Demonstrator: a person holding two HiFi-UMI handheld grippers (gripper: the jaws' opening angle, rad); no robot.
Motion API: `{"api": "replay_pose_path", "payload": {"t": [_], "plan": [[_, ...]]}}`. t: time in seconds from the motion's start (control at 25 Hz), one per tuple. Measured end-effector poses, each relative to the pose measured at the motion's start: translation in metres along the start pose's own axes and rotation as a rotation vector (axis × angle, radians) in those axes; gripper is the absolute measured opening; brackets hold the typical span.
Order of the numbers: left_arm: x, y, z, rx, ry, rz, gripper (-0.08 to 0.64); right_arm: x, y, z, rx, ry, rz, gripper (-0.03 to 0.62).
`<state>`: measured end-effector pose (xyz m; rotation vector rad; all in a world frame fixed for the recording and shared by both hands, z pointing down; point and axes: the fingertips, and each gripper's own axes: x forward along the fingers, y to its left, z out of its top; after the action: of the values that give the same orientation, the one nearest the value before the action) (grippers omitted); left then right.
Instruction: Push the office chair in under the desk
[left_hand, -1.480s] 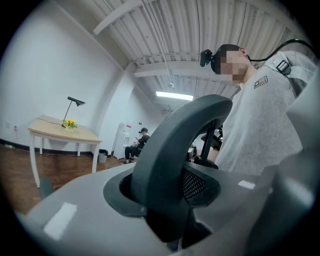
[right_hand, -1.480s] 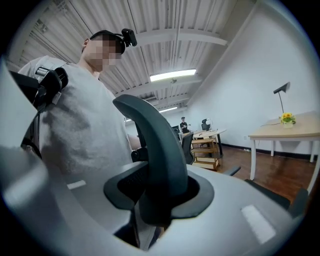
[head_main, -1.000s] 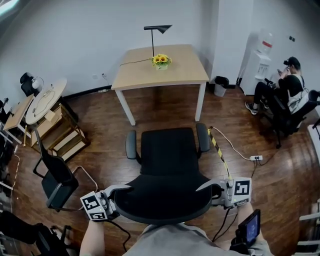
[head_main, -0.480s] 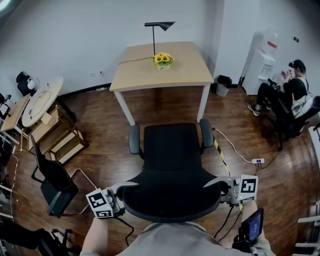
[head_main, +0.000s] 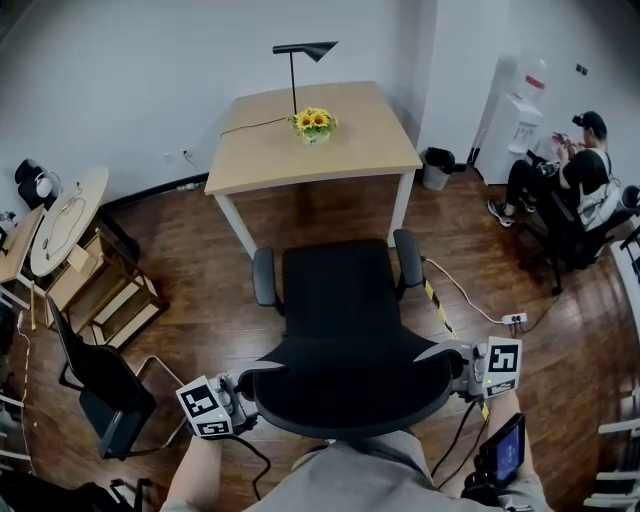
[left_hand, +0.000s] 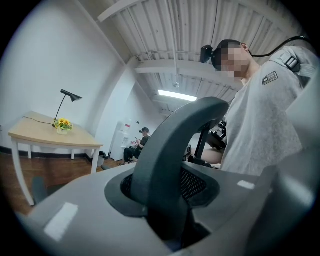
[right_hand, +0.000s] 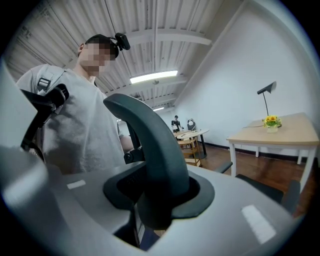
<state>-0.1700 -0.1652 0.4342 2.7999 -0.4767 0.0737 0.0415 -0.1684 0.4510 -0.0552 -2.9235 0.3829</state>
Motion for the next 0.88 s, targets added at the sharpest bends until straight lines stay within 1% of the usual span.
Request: {"api": "replay_pose_path", "payload": {"t": [0.28, 0.56, 0.72, 0.88], "plan": [[0.013, 0.045, 0.015, 0.008, -0.004, 0.002, 0.156, 0.0, -0.044, 0.012, 0.004, -0.026, -0.007, 0.146], [0.023, 0.092, 0.029, 0.002, 0.002, 0.013, 0.156, 0.002, -0.092, 0.028, -0.007, -0.05, 0.043, 0.14], [0.027, 0.124, 0.039, -0.002, 0.005, 0.013, 0.156, 0.006, -0.122, 0.04, -0.016, -0.086, 0.062, 0.135], [0.03, 0.155, 0.048, 0.0, 0.004, 0.018, 0.158, 0.011, -0.152, 0.049, -0.027, -0.089, 0.074, 0.133]]}}
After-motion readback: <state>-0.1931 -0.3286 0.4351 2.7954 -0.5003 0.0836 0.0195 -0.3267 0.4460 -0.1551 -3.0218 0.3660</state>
